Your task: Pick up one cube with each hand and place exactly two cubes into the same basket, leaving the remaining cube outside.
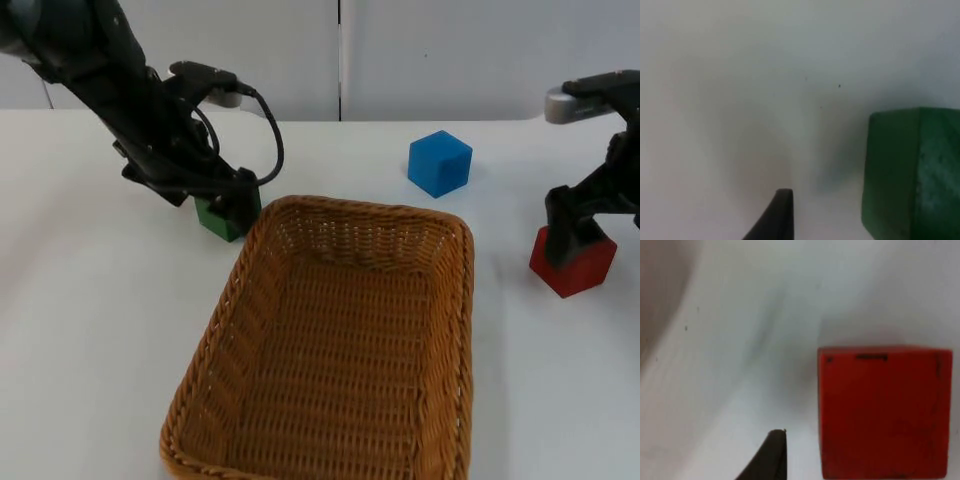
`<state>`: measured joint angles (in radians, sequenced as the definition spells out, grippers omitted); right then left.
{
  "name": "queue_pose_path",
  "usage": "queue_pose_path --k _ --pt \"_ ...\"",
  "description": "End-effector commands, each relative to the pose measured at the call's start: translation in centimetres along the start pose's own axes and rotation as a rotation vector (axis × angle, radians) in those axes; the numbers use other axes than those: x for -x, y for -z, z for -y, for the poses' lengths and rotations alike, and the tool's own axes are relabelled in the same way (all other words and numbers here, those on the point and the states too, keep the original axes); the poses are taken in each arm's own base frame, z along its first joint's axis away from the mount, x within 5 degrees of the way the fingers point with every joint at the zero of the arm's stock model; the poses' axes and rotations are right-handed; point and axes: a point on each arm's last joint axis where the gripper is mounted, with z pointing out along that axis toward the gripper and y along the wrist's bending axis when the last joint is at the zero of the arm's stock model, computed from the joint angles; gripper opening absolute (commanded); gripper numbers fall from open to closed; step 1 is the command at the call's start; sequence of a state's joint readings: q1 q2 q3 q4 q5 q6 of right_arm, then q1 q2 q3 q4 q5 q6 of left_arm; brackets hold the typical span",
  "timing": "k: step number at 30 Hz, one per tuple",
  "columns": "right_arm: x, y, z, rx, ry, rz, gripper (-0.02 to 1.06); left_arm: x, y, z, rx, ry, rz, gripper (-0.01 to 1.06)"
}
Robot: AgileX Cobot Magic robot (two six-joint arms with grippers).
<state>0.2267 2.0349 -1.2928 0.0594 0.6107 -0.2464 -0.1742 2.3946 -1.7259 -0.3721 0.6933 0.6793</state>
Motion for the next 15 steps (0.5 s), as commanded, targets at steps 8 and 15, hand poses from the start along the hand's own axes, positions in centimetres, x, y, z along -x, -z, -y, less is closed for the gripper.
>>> queue_pose_path --k 8,15 --pt "0.3 -1.2 -0.1 -0.005 0.016 0.019 1.05 -0.1 -1.2 0.0 -0.011 0.010 0.016 1.05" --pt "-0.1 -2.5 -0.2 0.000 0.014 -0.008 0.99 -0.1 -1.2 0.1 -0.016 0.019 0.021 1.05"
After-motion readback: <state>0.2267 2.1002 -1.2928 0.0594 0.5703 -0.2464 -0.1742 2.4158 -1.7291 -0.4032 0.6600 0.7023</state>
